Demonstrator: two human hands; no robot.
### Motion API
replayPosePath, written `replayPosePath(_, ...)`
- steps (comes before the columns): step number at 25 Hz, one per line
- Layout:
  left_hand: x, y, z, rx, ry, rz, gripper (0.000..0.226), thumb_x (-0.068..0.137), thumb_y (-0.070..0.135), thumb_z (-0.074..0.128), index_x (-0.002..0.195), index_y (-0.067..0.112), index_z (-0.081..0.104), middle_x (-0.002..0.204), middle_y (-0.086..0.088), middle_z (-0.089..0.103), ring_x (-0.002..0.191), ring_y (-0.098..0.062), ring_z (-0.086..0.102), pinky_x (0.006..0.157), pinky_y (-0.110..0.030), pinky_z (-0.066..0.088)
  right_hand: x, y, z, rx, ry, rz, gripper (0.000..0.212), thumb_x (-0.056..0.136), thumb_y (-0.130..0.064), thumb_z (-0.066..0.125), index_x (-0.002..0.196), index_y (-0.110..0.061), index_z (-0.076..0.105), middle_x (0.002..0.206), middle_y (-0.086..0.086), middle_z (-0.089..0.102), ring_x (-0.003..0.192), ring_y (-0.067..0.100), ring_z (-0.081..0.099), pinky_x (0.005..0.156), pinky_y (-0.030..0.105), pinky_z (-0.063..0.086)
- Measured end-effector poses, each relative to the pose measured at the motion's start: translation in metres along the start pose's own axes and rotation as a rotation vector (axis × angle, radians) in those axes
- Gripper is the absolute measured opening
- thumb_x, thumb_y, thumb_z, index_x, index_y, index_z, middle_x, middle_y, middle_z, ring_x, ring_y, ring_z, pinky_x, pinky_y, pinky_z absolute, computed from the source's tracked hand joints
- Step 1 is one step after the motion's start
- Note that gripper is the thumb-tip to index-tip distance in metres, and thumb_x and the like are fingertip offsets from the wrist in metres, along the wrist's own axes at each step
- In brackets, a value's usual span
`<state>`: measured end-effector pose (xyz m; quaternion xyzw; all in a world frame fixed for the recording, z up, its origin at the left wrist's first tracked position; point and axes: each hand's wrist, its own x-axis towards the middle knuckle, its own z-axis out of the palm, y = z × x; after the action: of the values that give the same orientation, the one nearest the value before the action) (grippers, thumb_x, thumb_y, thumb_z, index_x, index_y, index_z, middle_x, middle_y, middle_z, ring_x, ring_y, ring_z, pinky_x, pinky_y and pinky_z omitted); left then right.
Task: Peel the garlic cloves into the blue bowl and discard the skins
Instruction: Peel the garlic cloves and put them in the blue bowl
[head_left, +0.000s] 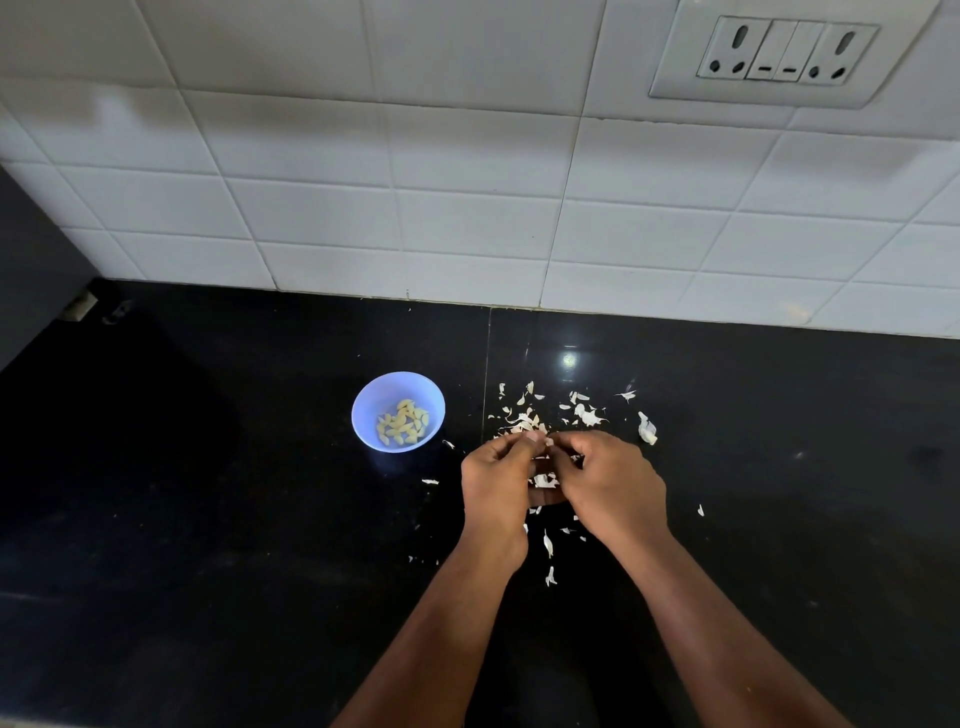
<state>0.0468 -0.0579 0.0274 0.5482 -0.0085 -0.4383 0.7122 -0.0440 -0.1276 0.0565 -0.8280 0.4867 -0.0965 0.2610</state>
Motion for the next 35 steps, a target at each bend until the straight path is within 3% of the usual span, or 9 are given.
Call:
replayPosePath(6, 0.005, -0.003, -0.001, 0.141, -0.043, 0.047, 0.015, 0.094, 0.015, 0.078, 0.107, 0.006, 0.078, 0.101, -0.017, 0.079, 0.092, -0.033, 0.079, 0.076, -0.057, 0.065, 0.004, 0.007, 0.003, 0.26, 0.027, -0.048, 0.021, 0.1, -0.025, 0.06, 0.108, -0.032, 0.079, 0.097, -0.014, 0.076, 0.086, 0.003, 0.071, 0.078, 0.04, 0.06)
replayPosePath(10, 0.004, -0.003, 0.003, 0.233, -0.017, 0.084, 0.007, 0.094, 0.011, 0.078, 0.1, 0.008, 0.079, 0.095, -0.013, 0.078, 0.088, -0.029, 0.079, 0.068, -0.051, 0.066, 0.005, 0.008, 0.004, 0.142, 0.033, -0.077, 0.021, 0.099, -0.024, 0.06, 0.108, -0.031, 0.078, 0.097, -0.009, 0.073, 0.086, 0.011, 0.069, 0.076, 0.042, 0.059)
replayPosePath(17, 0.005, -0.005, 0.005, 0.39, 0.036, 0.127, 0.007, 0.095, 0.018, 0.077, 0.098, 0.012, 0.079, 0.092, -0.01, 0.076, 0.073, -0.028, 0.078, 0.06, -0.038, 0.065, 0.005, 0.015, 0.004, 0.239, 0.102, -0.101, 0.019, 0.098, -0.022, 0.066, 0.111, -0.023, 0.079, 0.103, -0.006, 0.075, 0.091, 0.009, 0.07, 0.082, 0.038, 0.059)
replayPosePath(20, 0.005, -0.003, 0.006, 0.425, -0.015, 0.143, 0.006, 0.097, 0.016, 0.074, 0.098, 0.014, 0.079, 0.092, -0.006, 0.077, 0.07, -0.022, 0.078, 0.067, -0.047, 0.067, 0.008, 0.016, -0.001, 0.337, 0.08, -0.024, 0.017, 0.098, -0.019, 0.066, 0.107, -0.022, 0.081, 0.087, -0.013, 0.073, 0.07, -0.001, 0.067, 0.064, 0.018, 0.054)
replayPosePath(22, 0.004, 0.0, 0.007, 0.451, -0.045, 0.188, 0.007, 0.099, 0.016, 0.072, 0.1, 0.015, 0.079, 0.095, -0.002, 0.077, 0.069, -0.021, 0.078, 0.065, -0.041, 0.066, 0.008, 0.015, -0.003, 0.491, 0.039, 0.075, 0.018, 0.097, -0.017, 0.066, 0.101, -0.025, 0.081, 0.072, -0.011, 0.073, 0.055, 0.01, 0.066, 0.052, 0.024, 0.053)
replayPosePath(25, 0.007, 0.003, 0.008, 0.534, -0.049, 0.268, 0.009, 0.103, 0.017, 0.066, 0.1, 0.015, 0.074, 0.1, -0.001, 0.073, 0.071, -0.022, 0.077, 0.055, -0.026, 0.06, 0.008, 0.014, -0.005, 0.705, -0.003, 0.163, 0.021, 0.097, -0.014, 0.066, 0.095, -0.027, 0.082, 0.08, -0.002, 0.079, 0.079, 0.035, 0.075, 0.075, 0.048, 0.063)
replayPosePath(29, 0.013, -0.003, 0.011, 0.761, -0.029, 0.342, 0.016, 0.108, 0.022, 0.052, 0.094, 0.026, 0.06, 0.104, 0.012, 0.061, 0.085, -0.008, 0.067, 0.068, -0.038, 0.062, 0.006, 0.015, -0.005, 0.755, -0.077, 0.103, 0.019, 0.097, -0.014, 0.07, 0.1, -0.028, 0.082, 0.087, -0.006, 0.08, 0.079, 0.01, 0.076, 0.076, 0.029, 0.061)
replayPosePath(32, 0.011, -0.005, 0.016, 0.913, 0.004, 0.334, 0.017, 0.109, 0.026, 0.044, 0.096, 0.031, 0.053, 0.107, 0.016, 0.058, 0.089, 0.004, 0.057, 0.076, -0.034, 0.047, 0.01, 0.021, -0.001, 0.566, 0.069, -0.025, 0.017, 0.093, -0.019, 0.078, 0.096, -0.035, 0.08, 0.095, -0.014, 0.076, 0.092, -0.002, 0.07, 0.08, 0.013, 0.053)
replayPosePath(35, 0.015, -0.01, 0.018, 0.868, 0.008, 0.287, 0.016, 0.109, 0.03, 0.043, 0.096, 0.03, 0.053, 0.106, 0.012, 0.059, 0.088, 0.0, 0.058, 0.076, -0.036, 0.047, 0.012, 0.022, 0.002, 0.633, 0.157, -0.038, 0.013, 0.093, -0.018, 0.078, 0.099, -0.03, 0.08, 0.101, -0.01, 0.074, 0.098, 0.003, 0.07, 0.085, 0.017, 0.053)
